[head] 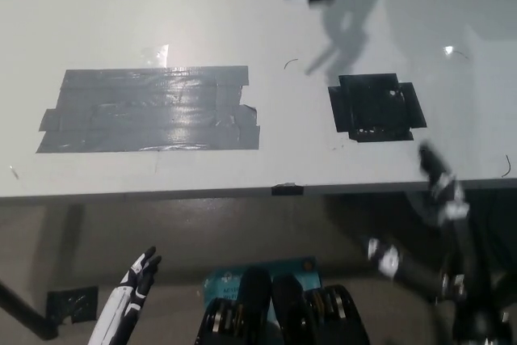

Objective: A person hands a stapler to the robot and the robot grabs it with its right hand and places it on the desk infront of it

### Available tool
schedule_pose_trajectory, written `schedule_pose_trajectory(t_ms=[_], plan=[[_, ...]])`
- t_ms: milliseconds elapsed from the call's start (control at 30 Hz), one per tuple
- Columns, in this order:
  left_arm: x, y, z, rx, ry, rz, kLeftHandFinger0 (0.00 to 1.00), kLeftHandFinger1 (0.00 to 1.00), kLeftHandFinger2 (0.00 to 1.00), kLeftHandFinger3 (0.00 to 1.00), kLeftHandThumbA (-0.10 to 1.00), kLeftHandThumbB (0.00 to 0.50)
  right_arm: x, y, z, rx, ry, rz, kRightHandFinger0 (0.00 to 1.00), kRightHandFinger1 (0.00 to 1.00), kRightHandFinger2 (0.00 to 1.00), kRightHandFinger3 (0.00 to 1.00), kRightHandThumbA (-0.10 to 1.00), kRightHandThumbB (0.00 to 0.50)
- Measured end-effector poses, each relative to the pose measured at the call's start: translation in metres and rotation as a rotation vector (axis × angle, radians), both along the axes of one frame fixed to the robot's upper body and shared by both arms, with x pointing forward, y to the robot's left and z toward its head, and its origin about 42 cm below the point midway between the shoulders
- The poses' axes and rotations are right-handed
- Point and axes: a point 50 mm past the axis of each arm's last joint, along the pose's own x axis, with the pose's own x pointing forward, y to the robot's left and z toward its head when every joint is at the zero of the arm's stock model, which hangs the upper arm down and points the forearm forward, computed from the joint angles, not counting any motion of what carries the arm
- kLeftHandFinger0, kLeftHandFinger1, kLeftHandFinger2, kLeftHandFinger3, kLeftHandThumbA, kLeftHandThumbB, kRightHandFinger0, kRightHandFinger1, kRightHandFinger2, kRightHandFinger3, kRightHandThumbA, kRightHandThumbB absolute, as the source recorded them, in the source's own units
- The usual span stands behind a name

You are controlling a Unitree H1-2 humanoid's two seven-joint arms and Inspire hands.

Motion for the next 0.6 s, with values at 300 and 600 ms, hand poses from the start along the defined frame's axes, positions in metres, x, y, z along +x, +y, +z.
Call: schedule_pose_trajectory(t_ms=[300,600], plan=[[-0.003,0.001,-0.001,0.006,0.0,-0.001,1.0,1.0,1.0,1.0,1.0,0.5,0.053,0.013,0.044,-0.028,-0.042,-0.002,1.0,1.0,1.0,1.0,0.87,0.324],[-0.003,0.0,-0.001,0.006,-0.003,-0.001,1.0,1.0,1.0,1.0,1.0,0.5,0.117,0.031,0.047,-0.073,0.08,0.015,1.0,1.0,1.0,1.0,0.93,0.271]])
